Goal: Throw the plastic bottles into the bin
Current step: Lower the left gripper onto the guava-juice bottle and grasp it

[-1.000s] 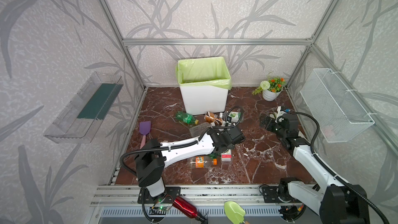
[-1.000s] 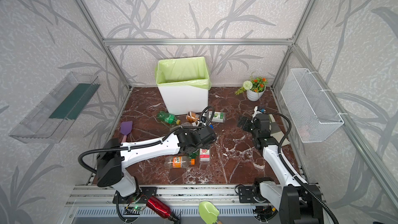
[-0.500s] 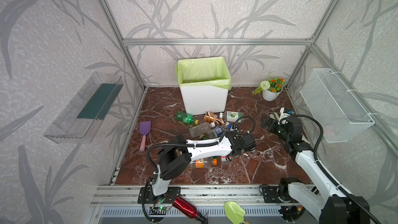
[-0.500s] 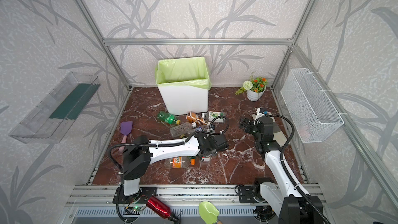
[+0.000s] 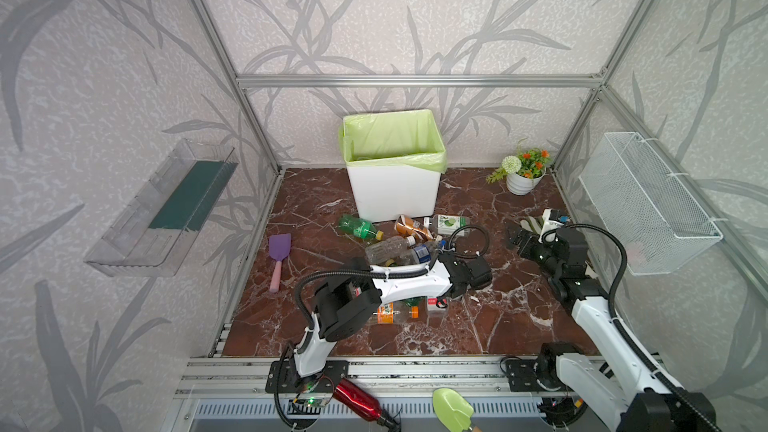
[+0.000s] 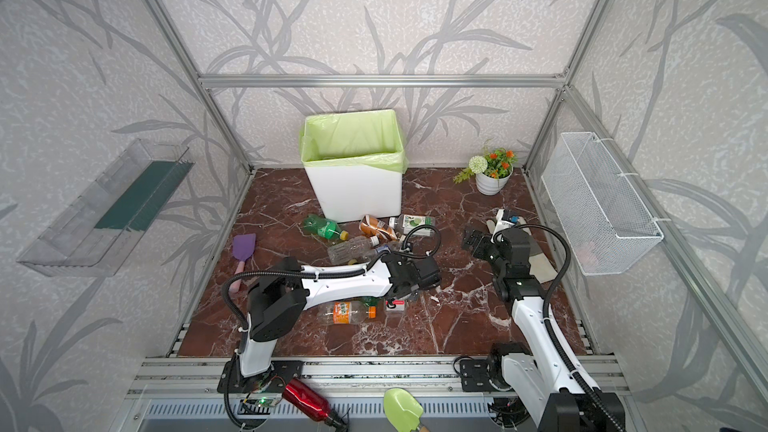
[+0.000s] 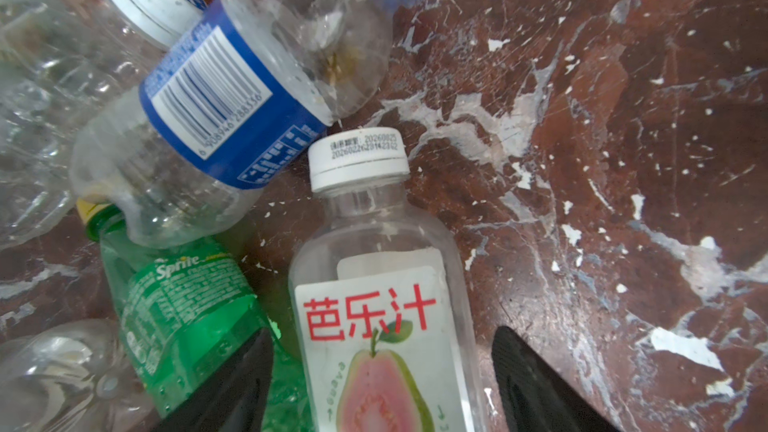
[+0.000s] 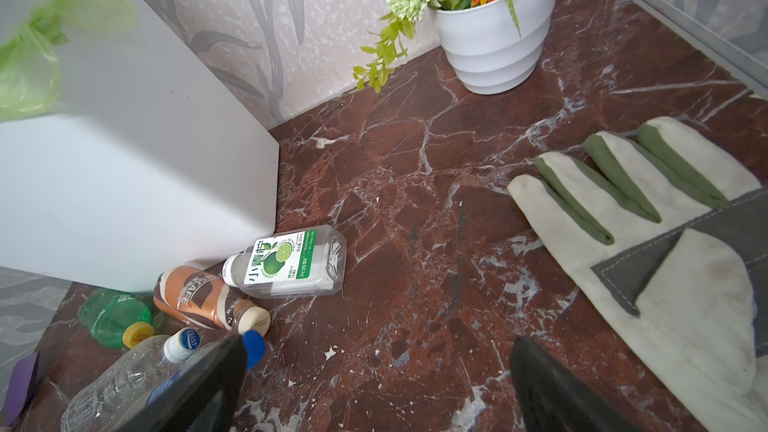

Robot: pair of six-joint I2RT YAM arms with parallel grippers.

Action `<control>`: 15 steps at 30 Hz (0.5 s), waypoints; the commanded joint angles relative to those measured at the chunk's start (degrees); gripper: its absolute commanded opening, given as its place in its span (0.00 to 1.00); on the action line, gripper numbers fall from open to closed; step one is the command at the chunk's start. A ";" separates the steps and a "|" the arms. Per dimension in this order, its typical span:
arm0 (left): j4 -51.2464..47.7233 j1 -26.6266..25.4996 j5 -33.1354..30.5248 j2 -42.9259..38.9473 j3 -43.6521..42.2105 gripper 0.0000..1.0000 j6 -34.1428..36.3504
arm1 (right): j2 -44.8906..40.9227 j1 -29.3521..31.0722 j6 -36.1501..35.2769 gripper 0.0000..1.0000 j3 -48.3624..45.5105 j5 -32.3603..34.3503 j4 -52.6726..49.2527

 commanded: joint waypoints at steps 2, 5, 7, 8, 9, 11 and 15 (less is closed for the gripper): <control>3.03 2.34 3.69 1.02 -2.35 0.82 -0.18 | -2.46 -0.32 -1.32 0.99 -0.69 0.74 -1.78; 7.04 3.33 5.69 -0.12 -4.97 0.80 0.86 | -3.36 -0.37 -1.81 0.99 -1.07 1.09 -2.06; 7.93 3.50 6.60 0.14 -4.89 0.79 1.89 | -3.79 -0.41 -1.98 0.99 -0.97 1.15 -2.46; 7.90 3.40 6.96 0.52 -4.44 0.78 2.36 | -4.00 -0.41 -2.05 0.99 -0.98 1.22 -2.58; 7.85 3.40 7.51 1.21 -3.94 0.78 2.91 | -4.14 -0.41 -2.29 0.99 -0.98 1.34 -2.83; 7.51 3.51 8.42 2.51 -2.73 0.78 4.04 | -4.36 -0.44 -2.73 0.99 -0.81 1.41 -3.19; 6.74 3.49 9.41 4.18 -0.87 0.73 5.45 | -4.46 -0.50 -2.96 0.99 -0.45 1.63 -3.76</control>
